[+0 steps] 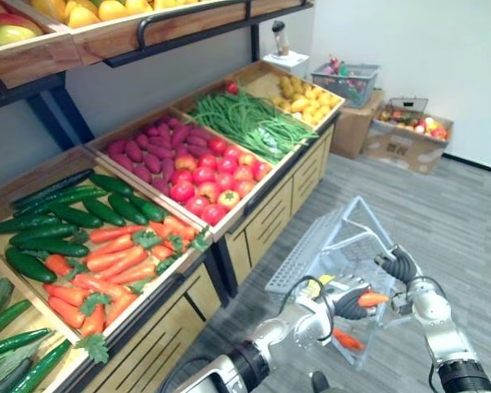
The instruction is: Pick vegetable in the basket
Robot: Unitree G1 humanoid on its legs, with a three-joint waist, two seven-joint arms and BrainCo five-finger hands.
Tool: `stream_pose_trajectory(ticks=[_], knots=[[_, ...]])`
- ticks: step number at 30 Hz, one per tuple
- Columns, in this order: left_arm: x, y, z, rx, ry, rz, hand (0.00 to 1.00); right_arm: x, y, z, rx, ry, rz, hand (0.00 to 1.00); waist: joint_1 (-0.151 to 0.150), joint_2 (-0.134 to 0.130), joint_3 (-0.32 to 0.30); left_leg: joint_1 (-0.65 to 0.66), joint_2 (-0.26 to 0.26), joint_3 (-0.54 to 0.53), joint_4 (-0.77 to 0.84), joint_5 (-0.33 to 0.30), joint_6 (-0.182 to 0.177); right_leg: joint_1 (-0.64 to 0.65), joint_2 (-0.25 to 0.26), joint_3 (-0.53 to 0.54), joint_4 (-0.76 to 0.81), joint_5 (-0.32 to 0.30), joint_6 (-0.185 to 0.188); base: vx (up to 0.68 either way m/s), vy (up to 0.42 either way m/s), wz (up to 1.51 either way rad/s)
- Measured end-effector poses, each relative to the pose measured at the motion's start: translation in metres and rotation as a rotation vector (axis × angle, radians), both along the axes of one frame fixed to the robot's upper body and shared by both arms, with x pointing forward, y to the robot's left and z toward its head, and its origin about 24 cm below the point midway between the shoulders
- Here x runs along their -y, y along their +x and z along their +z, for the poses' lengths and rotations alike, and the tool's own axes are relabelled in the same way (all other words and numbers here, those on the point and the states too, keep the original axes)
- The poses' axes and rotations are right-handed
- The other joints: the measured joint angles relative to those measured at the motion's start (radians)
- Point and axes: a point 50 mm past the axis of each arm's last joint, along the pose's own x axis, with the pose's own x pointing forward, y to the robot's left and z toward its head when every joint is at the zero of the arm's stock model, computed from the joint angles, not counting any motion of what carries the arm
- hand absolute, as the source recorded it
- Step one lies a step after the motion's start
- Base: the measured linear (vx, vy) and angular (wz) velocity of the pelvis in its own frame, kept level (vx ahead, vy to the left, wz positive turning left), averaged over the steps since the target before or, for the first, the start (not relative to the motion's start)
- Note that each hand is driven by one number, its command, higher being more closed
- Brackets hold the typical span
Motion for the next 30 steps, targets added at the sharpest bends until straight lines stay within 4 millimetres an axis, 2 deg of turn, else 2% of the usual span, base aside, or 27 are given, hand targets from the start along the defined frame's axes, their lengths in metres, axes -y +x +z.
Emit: stream_pose_trajectory(ticks=[4,10,11,17,30], knots=[[-0.006,0.009,-0.010,-0.016,0.057,0.072,1.00,-0.006,-0.002,-0.004,-0.013,0.032,0.016,1.00,-0.022,0.000,0.000,0.000,0.000,0.000,0.000,-0.001,-0.002,-0.004,0.002,0.008,0.000,0.000,0.000,0.01,-0.003,-0.03],[-0.018,0.025,-0.016,-0.044,0.084,0.197,1.00,-0.007,-0.012,-0.015,-0.064,0.038,0.032,1.00,-0.038,0.000,0.000,0.000,0.000,0.004,0.000,-0.002,-0.003,-0.013,0.008,0.022,0.003,0.000,0.000,0.01,-0.006,-0.06],[-0.020,0.027,-0.016,-0.044,0.082,0.216,0.00,-0.007,-0.013,-0.016,-0.069,0.039,0.033,1.00,-0.040,0.000,0.000,-0.001,0.000,0.006,0.000,-0.002,-0.003,-0.017,0.009,0.024,0.006,0.000,0.000,0.02,-0.012,-0.09],[-0.024,0.038,-0.015,-0.051,0.094,0.280,0.00,-0.009,-0.018,-0.021,-0.091,0.040,0.042,1.00,-0.049,0.000,0.000,-0.009,0.001,0.023,0.000,-0.001,-0.003,-0.041,0.017,0.044,0.017,0.000,0.000,0.01,-0.009,-0.09],[-0.023,0.038,-0.017,-0.061,0.104,0.273,0.00,-0.008,-0.020,-0.025,-0.106,0.047,0.033,1.00,-0.047,-0.001,-0.001,-0.012,0.001,0.014,0.000,0.005,0.005,-0.042,0.017,0.042,0.016,0.000,0.000,0.00,-0.001,0.00]])
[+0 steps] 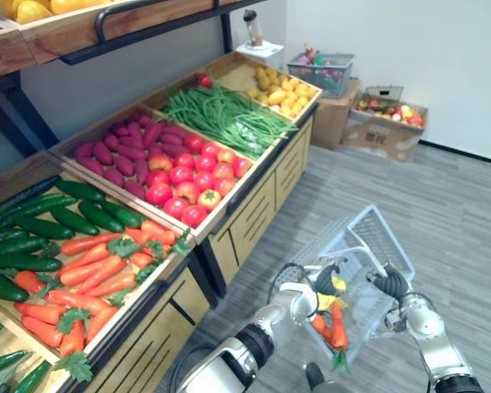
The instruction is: Pick vegetable in the basket
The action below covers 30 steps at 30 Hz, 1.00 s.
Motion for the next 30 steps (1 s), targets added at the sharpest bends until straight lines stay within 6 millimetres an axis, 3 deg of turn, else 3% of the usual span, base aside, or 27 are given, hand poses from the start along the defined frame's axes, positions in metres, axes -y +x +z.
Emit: stream_pose_trajectory(ticks=[9,17,20,30], knots=[[0.010,-0.006,0.004,-0.029,-0.050,-0.056,0.00,0.015,-0.009,-0.017,-0.076,0.018,-0.094,1.00,0.003,-0.002,-0.008,-0.013,0.005,-0.059,0.000,0.011,0.004,0.021,-0.007,-0.048,0.001,-0.001,-0.002,0.01,-0.013,0.16],[0.027,-0.011,0.031,0.004,-0.192,-0.133,0.00,0.014,-0.014,-0.026,-0.084,0.071,-0.177,1.00,0.018,-0.011,-0.023,-0.020,0.012,-0.100,0.000,0.021,-0.003,0.037,-0.011,-0.091,0.016,-0.012,-0.006,-0.01,-0.014,0.14],[0.036,-0.018,0.047,0.005,-0.312,-0.171,0.00,0.016,-0.021,-0.030,-0.092,0.090,-0.218,1.00,0.043,-0.024,-0.034,-0.024,0.020,-0.112,0.000,0.025,-0.007,0.043,-0.009,-0.109,0.017,-0.022,-0.015,0.00,-0.026,0.16],[0.039,-0.037,0.079,-0.083,-0.591,-0.274,0.00,0.026,-0.034,-0.043,-0.146,0.119,-0.315,1.00,0.070,-0.042,-0.043,-0.042,0.023,-0.170,0.000,0.034,0.001,0.071,-0.018,-0.174,0.014,-0.025,-0.013,0.04,-0.015,0.19]])
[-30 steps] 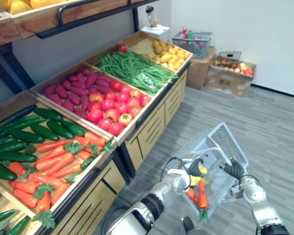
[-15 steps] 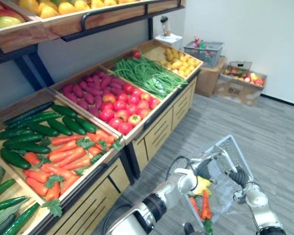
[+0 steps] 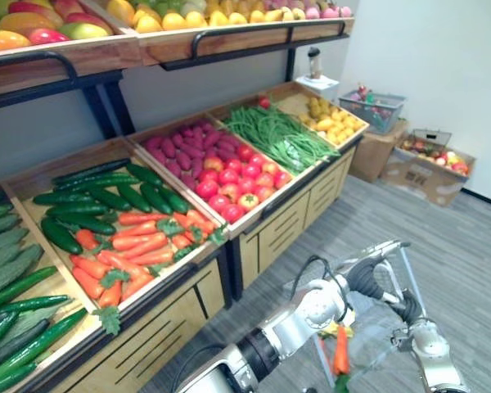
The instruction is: Pick vegetable in the basket
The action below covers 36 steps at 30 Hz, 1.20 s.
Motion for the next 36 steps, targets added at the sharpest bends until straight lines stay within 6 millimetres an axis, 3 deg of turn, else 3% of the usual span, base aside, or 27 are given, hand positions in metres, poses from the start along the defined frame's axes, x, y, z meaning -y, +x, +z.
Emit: stream_pose_trajectory(ticks=[8,11,18,20,24,28,32,36], knots=[[-0.013,-0.020,0.012,0.000,-0.071,-0.114,0.00,0.019,-0.022,-0.020,-0.086,0.026,-0.156,1.00,0.041,-0.002,0.000,-0.018,0.004,-0.048,0.000,0.004,0.004,0.021,-0.002,-0.048,-0.012,-0.003,-0.002,0.04,-0.015,0.16],[-0.022,-0.028,0.012,-0.007,-0.081,-0.145,0.00,0.025,-0.028,-0.025,-0.110,0.034,-0.203,1.00,0.043,-0.002,0.001,-0.034,0.004,-0.072,0.000,0.009,0.005,0.022,-0.004,-0.071,-0.016,-0.004,-0.003,0.02,-0.012,0.21],[-0.068,-0.048,0.024,-0.079,-0.212,-0.166,0.00,0.036,-0.052,-0.048,-0.217,0.100,-0.369,1.00,0.047,-0.001,0.001,-0.062,-0.001,-0.135,0.000,0.017,0.006,0.040,-0.009,-0.115,-0.033,-0.018,0.003,0.02,-0.008,0.21],[-0.085,-0.046,0.026,-0.104,-0.266,-0.104,0.00,0.036,-0.058,-0.055,-0.253,0.119,-0.394,1.00,0.048,0.001,0.002,-0.074,-0.005,-0.155,0.000,0.019,0.008,0.041,-0.011,-0.129,-0.037,-0.019,0.003,0.03,-0.002,0.31],[-0.142,-0.036,0.017,-0.142,-0.335,0.179,0.00,0.038,-0.073,-0.065,-0.316,0.147,-0.460,1.00,0.050,0.009,0.009,-0.106,-0.025,-0.216,0.000,0.025,0.015,0.061,-0.018,-0.180,-0.060,-0.018,0.005,0.03,0.003,0.38],[-0.198,-0.031,-0.007,-0.150,-0.240,0.485,0.00,0.038,-0.079,-0.067,-0.328,0.143,-0.476,1.00,0.068,0.014,0.025,-0.109,-0.042,-0.262,0.000,0.023,0.017,0.083,-0.031,-0.228,-0.056,-0.038,0.007,0.04,0.016,0.35],[-0.272,-0.042,-0.073,-0.246,0.120,0.876,0.00,0.036,-0.085,-0.069,-0.322,0.125,-0.442,1.00,0.076,0.018,0.034,-0.117,-0.063,-0.324,0.000,0.016,0.027,0.115,-0.048,-0.292,-0.052,-0.070,0.004,0.06,0.013,0.43],[-0.313,-0.072,-0.127,-0.417,0.361,1.107,0.00,0.028,-0.090,-0.073,-0.319,0.136,-0.429,1.00,0.099,0.015,0.037,-0.117,-0.075,-0.352,0.000,0.010,0.028,0.139,-0.056,-0.327,-0.054,-0.082,0.000,0.09,-0.002,0.26]])
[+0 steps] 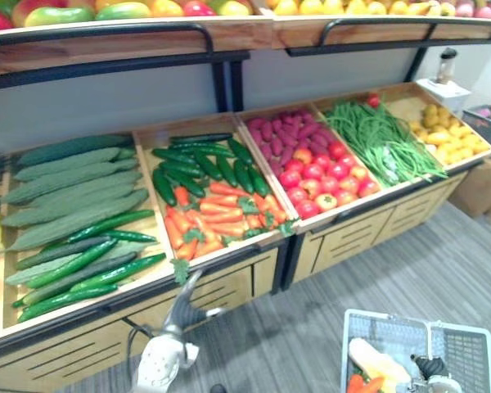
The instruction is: Pick vegetable in the basket
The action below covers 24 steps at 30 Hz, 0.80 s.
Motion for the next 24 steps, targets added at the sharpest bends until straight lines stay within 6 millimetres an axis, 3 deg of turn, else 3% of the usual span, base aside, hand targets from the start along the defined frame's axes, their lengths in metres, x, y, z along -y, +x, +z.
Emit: stream_pose_trajectory(ticks=[3,6,14,19,21,24], knots=[[-0.021,-0.033,-0.030,-0.157,0.069,0.177,0.00,-0.014,-0.002,-0.005,0.005,0.034,-0.009,1.00,-0.001,-0.004,0.002,0.001,-0.003,-0.024,0.000,-0.001,0.002,0.022,0.001,-0.029,-0.005,-0.005,0.002,0.12,-0.029,0.23],[-0.028,-0.062,-0.053,-0.309,0.120,0.255,0.00,-0.022,-0.004,-0.010,-0.010,0.053,-0.024,1.00,-0.001,-0.003,0.004,0.004,-0.006,-0.036,0.000,-0.003,0.000,0.038,0.003,-0.043,-0.017,-0.009,-0.001,0.08,-0.030,0.12],[-0.015,-0.135,-0.093,-0.703,0.070,0.405,0.00,-0.029,-0.007,-0.015,-0.021,0.084,-0.066,1.00,-0.003,0.008,0.029,0.059,-0.004,-0.008,0.000,-0.035,-0.014,0.073,0.001,-0.017,-0.017,-0.025,-0.022,0.02,-0.011,-0.09],[-0.002,-0.155,-0.101,-0.770,-0.106,0.565,0.00,-0.032,-0.015,-0.018,-0.023,0.121,-0.140,1.00,-0.003,0.004,0.034,0.098,0.003,0.044,0.000,-0.058,-0.025,0.074,0.002,0.032,-0.011,-0.033,-0.027,0.02,-0.004,-0.31],[0.008,-0.153,-0.104,-0.771,-0.136,0.557,0.00,-0.033,-0.025,-0.021,-0.033,0.143,-0.204,1.00,-0.005,-0.001,0.043,0.135,0.002,0.086,0.007,-0.084,-0.023,0.072,-0.005,0.073,0.011,-0.035,-0.031,0.07,0.028,-0.52],[0.010,-0.141,-0.104,-0.757,-0.132,0.506,0.00,-0.034,-0.031,-0.022,-0.024,0.149,-0.236,1.00,-0.014,0.014,0.058,0.163,0.006,0.153,0.008,-0.107,-0.021,-0.003,-0.007,0.156,0.113,-0.030,-0.038,0.04,0.060,-0.69]])
